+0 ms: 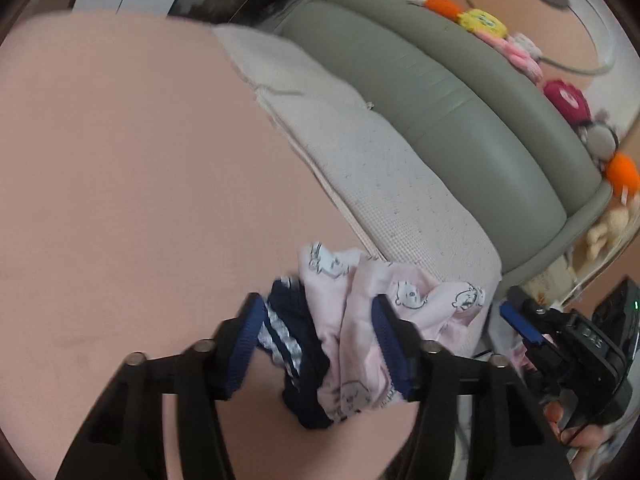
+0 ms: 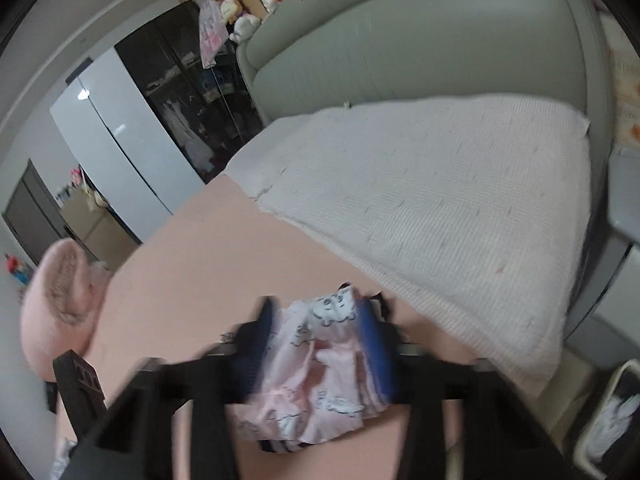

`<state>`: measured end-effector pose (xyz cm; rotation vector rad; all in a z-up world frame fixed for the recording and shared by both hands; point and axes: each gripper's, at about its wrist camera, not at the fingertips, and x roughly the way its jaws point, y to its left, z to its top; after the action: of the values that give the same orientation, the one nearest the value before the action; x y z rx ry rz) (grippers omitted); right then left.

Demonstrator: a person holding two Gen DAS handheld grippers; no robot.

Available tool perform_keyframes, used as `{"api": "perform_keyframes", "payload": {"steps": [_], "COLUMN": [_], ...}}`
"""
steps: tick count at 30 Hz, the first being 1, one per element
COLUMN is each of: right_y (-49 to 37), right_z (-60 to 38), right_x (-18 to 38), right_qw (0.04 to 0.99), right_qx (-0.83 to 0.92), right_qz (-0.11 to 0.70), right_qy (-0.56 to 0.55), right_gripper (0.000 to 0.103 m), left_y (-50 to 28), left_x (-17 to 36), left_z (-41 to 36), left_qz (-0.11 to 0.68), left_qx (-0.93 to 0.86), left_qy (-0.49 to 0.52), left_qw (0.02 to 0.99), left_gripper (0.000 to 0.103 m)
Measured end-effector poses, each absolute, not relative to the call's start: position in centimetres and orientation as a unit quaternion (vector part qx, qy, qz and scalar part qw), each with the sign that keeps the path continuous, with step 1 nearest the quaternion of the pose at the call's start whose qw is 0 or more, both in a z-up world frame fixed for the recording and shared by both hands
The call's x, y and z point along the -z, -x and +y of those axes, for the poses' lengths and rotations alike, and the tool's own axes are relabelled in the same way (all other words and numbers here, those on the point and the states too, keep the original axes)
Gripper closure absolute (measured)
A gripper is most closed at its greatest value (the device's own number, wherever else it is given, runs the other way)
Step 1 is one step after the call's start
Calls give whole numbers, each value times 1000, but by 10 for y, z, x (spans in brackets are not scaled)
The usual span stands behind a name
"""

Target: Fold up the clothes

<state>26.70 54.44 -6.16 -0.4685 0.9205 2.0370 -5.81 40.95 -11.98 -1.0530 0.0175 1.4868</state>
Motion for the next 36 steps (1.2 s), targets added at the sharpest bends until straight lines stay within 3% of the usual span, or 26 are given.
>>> {"api": "perform_keyframes", "payload": {"steps": [1, 5, 16, 25, 31, 36], "right_y": [-260, -244, -240, -232, -210, -211], "right_z": [550, 549, 556, 570, 582, 609], "right_x": [66, 81, 93, 109, 122, 145], "right_qw": [412, 396, 383, 389, 411, 399], "right_qx": [-811, -814, -810, -795, -784, -761], "right_qz": [366, 355, 366, 383, 332, 386], "right_qy": [196, 234, 252, 265, 327, 335], "right_gripper": [87, 89, 89, 89, 93, 97], "left_y": [52, 26, -19, 9, 21, 23], "left_x": [115, 98, 98, 136, 153, 160], "left_z": [413, 428, 488, 486, 483, 476], "left_qz": [18, 54, 165, 167, 155, 154], "left_qx": [-646, -642, -615, -618, -619, -624], "left_qy": [446, 407, 384, 422, 441, 438], "left_qw": [620, 648, 669, 642, 631, 629], "left_gripper": [74, 87, 87, 87, 87, 87]}}
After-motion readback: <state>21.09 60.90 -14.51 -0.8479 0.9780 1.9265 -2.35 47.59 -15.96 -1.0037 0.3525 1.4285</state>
